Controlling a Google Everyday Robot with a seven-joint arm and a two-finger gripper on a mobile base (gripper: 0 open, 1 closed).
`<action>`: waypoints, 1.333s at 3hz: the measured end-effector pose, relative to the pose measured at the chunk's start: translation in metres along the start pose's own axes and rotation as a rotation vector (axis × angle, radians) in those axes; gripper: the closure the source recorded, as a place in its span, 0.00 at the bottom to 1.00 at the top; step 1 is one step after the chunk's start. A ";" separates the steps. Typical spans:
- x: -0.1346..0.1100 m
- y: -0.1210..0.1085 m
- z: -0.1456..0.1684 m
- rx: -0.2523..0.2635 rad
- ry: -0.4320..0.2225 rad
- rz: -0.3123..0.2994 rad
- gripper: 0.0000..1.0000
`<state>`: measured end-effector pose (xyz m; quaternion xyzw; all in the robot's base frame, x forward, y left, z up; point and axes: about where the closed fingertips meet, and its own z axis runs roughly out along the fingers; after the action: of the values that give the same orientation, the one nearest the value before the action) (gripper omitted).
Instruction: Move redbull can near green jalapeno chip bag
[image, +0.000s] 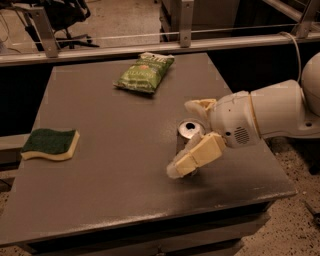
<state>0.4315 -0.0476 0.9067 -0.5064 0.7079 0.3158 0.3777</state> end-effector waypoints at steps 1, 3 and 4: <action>0.001 0.010 0.009 -0.004 -0.087 0.015 0.00; 0.015 0.010 0.011 0.016 -0.183 0.051 0.42; 0.014 -0.007 0.003 0.051 -0.201 0.055 0.65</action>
Offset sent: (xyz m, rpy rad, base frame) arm -0.0168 0.0047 -0.0312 0.2298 0.0033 -0.0631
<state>0.4363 -0.0533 0.8930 -0.4430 0.6879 0.3570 0.4506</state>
